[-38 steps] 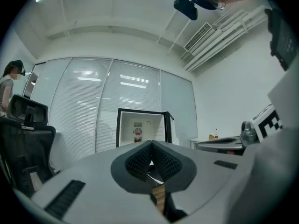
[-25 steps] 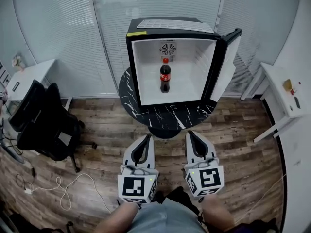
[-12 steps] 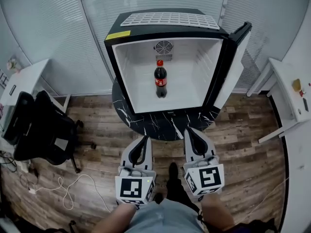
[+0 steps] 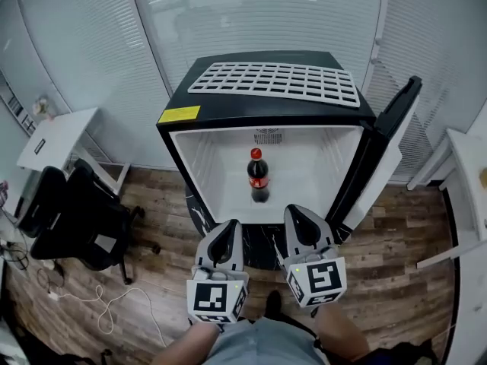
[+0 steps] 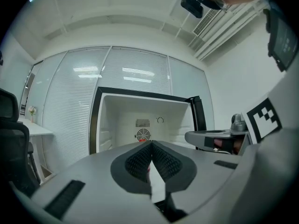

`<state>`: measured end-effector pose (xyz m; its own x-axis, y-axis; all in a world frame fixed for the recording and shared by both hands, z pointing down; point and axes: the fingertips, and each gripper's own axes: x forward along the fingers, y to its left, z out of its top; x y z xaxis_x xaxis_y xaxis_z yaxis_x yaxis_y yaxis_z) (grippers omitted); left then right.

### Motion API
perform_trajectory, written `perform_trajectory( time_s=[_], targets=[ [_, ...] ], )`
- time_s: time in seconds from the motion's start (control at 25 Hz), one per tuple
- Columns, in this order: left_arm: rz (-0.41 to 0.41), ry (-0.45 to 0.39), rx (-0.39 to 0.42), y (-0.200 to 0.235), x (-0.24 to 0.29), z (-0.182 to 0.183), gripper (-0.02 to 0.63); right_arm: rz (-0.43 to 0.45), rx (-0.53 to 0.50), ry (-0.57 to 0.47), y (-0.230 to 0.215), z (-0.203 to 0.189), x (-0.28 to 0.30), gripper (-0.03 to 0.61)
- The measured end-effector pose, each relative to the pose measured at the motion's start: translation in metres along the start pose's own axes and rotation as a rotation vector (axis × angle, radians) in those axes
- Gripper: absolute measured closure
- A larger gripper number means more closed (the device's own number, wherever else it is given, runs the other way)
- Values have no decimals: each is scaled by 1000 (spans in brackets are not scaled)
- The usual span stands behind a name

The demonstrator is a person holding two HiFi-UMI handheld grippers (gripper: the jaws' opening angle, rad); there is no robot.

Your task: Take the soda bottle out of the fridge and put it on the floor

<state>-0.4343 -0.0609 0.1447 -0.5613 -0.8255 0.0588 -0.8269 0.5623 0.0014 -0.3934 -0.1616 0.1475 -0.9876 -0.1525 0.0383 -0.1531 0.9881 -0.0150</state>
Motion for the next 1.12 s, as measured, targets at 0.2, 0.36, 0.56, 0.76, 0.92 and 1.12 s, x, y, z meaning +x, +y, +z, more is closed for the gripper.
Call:
perform_trajectory(
  time_s=[0.2,0.36,0.56,0.76,0.92,1.12],
  targets=[
    [56,-41,11,13,25,16,603,49,-36,-33,-15,20,40,558],
    [92,-58,-5,30,40,20,603,94,-64,-31,-12,23,68,546],
    [103,-52,-12,52,63,13,603,112,-68,-27,-11,20,102,485],
    [91,-34,-22,69,89,0,603,156,-83,19,-7,3,138,367],
    [72,-36,-29,76,110,-5,603,151,-90,47,-10,-6,164,356],
    [65,-17,-39,84,126,-13,603,158,-92,76,-13,-16,183,354]
  ],
)
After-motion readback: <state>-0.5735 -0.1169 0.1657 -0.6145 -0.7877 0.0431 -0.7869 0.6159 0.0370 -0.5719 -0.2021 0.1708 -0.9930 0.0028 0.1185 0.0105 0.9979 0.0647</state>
